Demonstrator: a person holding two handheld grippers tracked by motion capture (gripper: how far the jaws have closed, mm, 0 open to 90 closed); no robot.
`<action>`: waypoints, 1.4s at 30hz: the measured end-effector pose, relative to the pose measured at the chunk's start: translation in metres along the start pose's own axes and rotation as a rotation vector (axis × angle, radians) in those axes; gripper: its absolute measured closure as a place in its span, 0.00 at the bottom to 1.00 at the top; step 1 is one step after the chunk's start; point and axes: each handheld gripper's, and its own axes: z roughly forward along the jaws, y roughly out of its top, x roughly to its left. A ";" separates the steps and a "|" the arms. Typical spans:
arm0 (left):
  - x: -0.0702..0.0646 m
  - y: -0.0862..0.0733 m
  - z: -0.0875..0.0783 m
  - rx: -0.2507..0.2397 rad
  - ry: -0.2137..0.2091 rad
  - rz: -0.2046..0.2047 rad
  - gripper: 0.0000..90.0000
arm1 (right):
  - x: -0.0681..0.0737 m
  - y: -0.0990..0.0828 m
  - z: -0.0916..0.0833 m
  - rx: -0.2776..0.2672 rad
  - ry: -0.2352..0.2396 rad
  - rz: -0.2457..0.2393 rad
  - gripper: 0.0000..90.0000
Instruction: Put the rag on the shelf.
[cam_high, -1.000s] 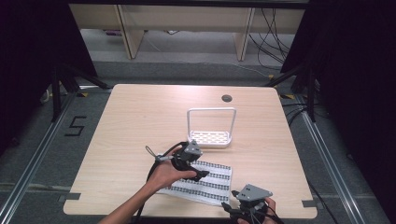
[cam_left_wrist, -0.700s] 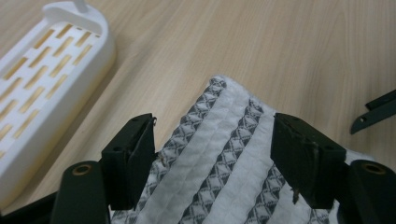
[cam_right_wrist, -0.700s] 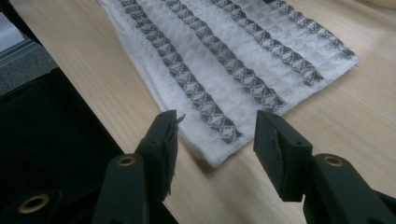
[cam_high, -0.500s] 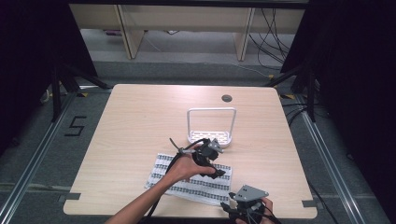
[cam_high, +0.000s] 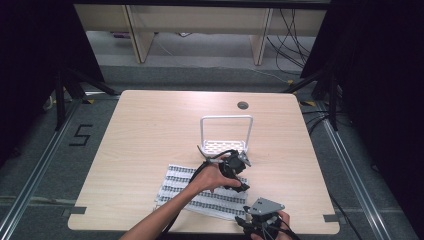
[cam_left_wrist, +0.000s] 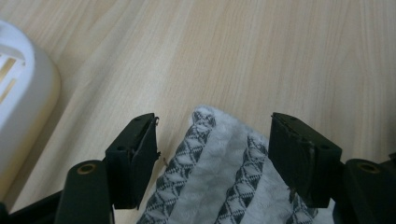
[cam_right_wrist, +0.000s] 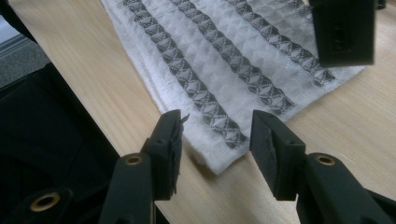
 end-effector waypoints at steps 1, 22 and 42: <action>0.000 0.001 0.001 0.005 0.003 0.014 0.36 | 0.000 0.000 0.000 0.004 0.000 0.001 0.61; -0.003 -0.002 0.013 0.017 -0.029 0.108 0.87 | -0.006 0.003 0.008 0.048 0.041 -0.018 0.93; 0.002 -0.007 -0.040 -0.155 0.036 -0.029 0.95 | -0.021 0.016 -0.012 -0.057 0.031 -0.004 0.97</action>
